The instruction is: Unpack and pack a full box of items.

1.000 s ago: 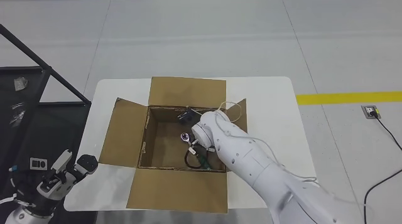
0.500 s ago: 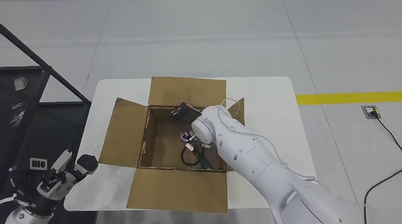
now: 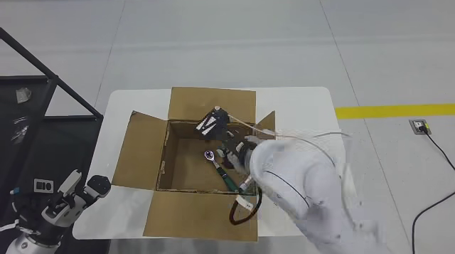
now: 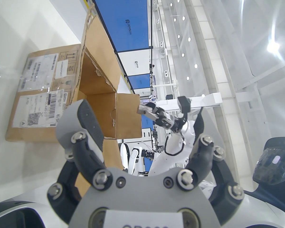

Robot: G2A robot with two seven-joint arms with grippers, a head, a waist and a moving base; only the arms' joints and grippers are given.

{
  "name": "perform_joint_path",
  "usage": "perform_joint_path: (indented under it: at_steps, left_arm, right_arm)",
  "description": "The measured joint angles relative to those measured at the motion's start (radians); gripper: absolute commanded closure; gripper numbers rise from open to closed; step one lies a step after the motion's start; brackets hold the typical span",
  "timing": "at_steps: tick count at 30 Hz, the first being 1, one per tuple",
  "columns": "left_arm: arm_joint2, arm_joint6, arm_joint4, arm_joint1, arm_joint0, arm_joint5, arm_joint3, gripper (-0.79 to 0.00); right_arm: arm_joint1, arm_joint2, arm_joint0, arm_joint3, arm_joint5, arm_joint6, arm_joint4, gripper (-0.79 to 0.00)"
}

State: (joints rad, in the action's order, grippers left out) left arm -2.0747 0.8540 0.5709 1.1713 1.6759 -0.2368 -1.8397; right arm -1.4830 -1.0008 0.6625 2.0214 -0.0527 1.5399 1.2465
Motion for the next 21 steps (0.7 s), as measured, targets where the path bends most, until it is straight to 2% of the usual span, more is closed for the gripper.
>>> perform_joint_path:
  at_steps: [3, 6, 9, 13, 16, 21]
  left_arm:
    - [0.000, 0.000, 0.000, 0.000, 0.000, 0.000, 0.000, -0.785]
    - [0.000, 0.000, 0.000, 0.000, 0.000, 0.000, 0.000, -0.785]
    - [0.000, 0.000, 0.000, 0.000, 0.000, 0.000, 0.000, -0.785]
    - [0.000, 0.000, 0.000, 0.000, 0.000, 0.000, 0.000, -0.785]
    - [0.000, 0.000, 0.000, 0.000, 0.000, 0.000, 0.000, -0.785]
    - [0.000, 0.000, 0.000, 0.000, 0.000, 0.000, 0.000, -0.785]
  right_arm:
    - [0.021, -0.094, 0.065, 0.115, 0.011, -0.004, 0.101, 0.000]
    - [0.034, -0.179, 0.094, 0.111, 0.037, -0.004, 0.211, 0.000]
    - [0.042, -0.251, 0.090, 0.022, 0.025, -0.004, 0.243, 0.000]
    - [0.054, -0.362, 0.042, -0.208, -0.013, -0.004, 0.285, 0.000]
    - [0.062, -0.440, 0.014, -0.354, -0.015, -0.007, 0.188, 0.000]
    - [0.071, -0.486, 0.017, -0.527, -0.023, -0.067, 0.153, 0.000]
